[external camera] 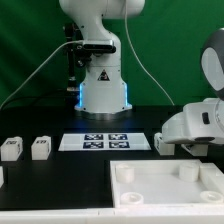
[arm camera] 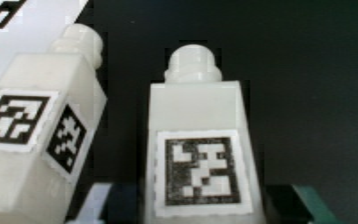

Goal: Assemble one leg

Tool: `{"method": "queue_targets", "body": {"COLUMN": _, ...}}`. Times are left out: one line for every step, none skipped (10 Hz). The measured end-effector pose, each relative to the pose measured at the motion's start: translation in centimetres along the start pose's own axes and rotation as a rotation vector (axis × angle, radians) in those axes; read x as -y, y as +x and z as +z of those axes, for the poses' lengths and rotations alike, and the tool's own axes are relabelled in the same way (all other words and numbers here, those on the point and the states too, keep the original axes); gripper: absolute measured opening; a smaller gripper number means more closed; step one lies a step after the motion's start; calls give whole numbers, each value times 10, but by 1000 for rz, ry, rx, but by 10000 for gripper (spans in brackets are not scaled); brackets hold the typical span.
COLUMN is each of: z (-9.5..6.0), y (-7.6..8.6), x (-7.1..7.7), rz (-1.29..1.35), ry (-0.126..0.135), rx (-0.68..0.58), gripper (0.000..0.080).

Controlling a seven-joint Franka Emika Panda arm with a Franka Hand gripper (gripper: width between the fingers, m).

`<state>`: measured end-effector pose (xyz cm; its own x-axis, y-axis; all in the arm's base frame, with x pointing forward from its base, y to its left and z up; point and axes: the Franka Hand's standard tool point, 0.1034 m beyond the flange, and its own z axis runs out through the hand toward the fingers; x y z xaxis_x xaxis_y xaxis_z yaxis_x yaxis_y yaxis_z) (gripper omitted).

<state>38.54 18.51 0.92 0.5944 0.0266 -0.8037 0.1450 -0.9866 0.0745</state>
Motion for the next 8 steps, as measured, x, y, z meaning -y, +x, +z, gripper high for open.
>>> {"method": "queue_targets", "body": {"z": 0, "y": 0, "x": 0, "rz": 0, "ry": 0, "rx": 0, "gripper": 291}}
{"method": "queue_targets", "body": {"z": 0, "y": 0, "x": 0, "rz": 0, "ry": 0, "rx": 0, "gripper": 291}}
{"method": "queue_targets", "body": {"z": 0, "y": 0, "x": 0, "rz": 0, "ry": 0, "rx": 0, "gripper": 291}}
{"method": "queue_targets", "body": {"z": 0, "y": 0, "x": 0, "rz": 0, "ry": 0, "rx": 0, "gripper": 291}}
{"method": "queue_targets", "body": {"z": 0, "y": 0, "x": 0, "rz": 0, "ry": 0, "rx": 0, "gripper": 291}}
{"method": "queue_targets", "body": {"z": 0, "y": 0, "x": 0, "rz": 0, "ry": 0, "rx": 0, "gripper": 291}}
{"method": "queue_targets", "body": {"z": -3, "y": 0, "x": -2, "rz": -8, "ry": 3, "rx": -4, "gripper": 292}}
{"method": "queue_targets", "body": {"z": -21, "y": 1, "x": -10, "rz": -7, "ry": 19, "rx": -42, "gripper": 292}}
